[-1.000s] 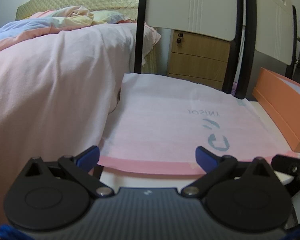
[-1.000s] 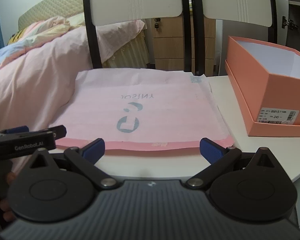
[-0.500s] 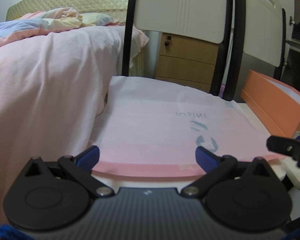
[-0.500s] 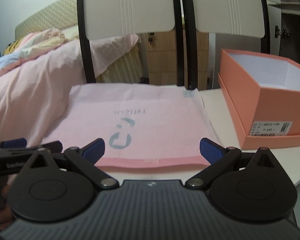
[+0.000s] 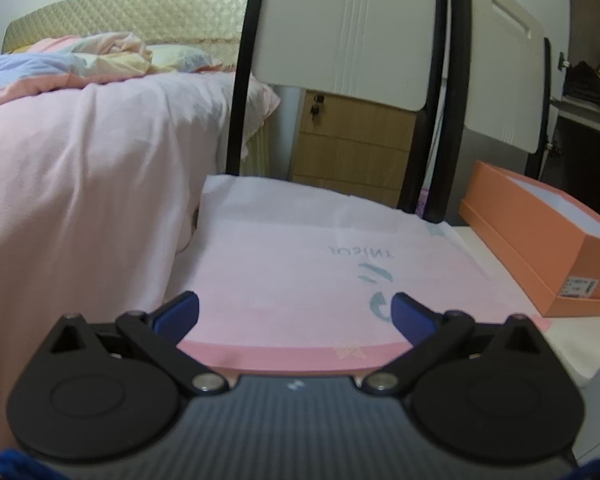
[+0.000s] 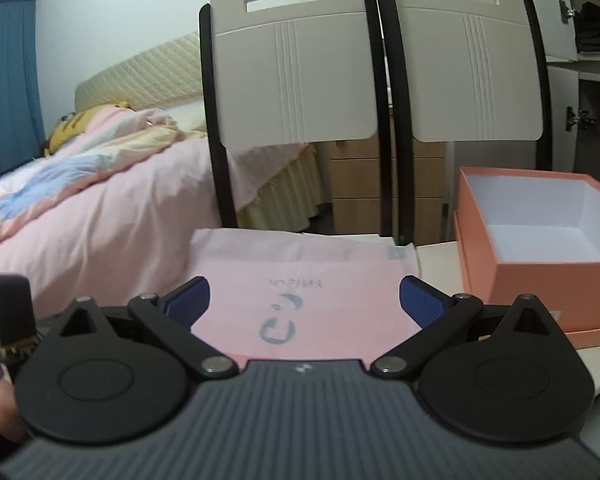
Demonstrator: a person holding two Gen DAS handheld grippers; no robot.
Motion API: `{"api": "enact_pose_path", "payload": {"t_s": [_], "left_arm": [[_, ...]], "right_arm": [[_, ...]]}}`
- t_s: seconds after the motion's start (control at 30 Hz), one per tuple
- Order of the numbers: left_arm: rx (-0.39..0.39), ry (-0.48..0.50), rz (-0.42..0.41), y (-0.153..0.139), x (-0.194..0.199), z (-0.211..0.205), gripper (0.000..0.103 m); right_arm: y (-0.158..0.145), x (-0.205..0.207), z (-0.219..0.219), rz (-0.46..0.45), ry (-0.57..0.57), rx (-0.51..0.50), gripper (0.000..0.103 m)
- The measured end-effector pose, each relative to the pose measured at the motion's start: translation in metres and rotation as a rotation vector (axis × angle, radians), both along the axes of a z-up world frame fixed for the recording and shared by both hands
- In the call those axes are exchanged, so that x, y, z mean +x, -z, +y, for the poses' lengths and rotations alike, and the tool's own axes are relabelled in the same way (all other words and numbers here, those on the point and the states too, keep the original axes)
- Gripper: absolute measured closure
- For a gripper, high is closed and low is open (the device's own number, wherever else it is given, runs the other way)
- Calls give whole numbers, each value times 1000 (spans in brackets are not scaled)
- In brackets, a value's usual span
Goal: Fold shopping bag
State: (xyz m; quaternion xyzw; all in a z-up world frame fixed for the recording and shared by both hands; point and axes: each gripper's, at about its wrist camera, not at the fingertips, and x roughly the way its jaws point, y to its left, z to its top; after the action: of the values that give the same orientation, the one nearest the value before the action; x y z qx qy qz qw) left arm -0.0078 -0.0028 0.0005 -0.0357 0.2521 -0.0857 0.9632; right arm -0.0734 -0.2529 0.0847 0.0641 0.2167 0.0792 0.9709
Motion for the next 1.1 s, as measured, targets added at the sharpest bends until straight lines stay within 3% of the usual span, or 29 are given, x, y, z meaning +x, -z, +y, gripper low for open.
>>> {"api": "enact_pose_path", "payload": {"t_s": [0.17, 0.33, 0.53, 0.67, 0.87, 1.1], "left_arm": [[14, 7, -84, -14, -1, -4, 0], [49, 16, -249, -27, -6, -10, 0], [143, 119, -225, -44, 24, -34, 0], [206, 161, -239, -32, 29, -47, 0], [185, 270, -178, 0, 24, -45, 0], [158, 320, -177, 10, 19, -43, 0]], "right_arm": [[12, 13, -4, -20, 8, 74, 0], [21, 24, -11, -60, 26, 162, 0], [23, 22, -21, -117, 19, 204, 0], [23, 25, -17, -154, 40, 168, 0], [34, 46, -3, -97, 62, 133, 0], [43, 61, 3, -66, 131, 163, 0]]}}
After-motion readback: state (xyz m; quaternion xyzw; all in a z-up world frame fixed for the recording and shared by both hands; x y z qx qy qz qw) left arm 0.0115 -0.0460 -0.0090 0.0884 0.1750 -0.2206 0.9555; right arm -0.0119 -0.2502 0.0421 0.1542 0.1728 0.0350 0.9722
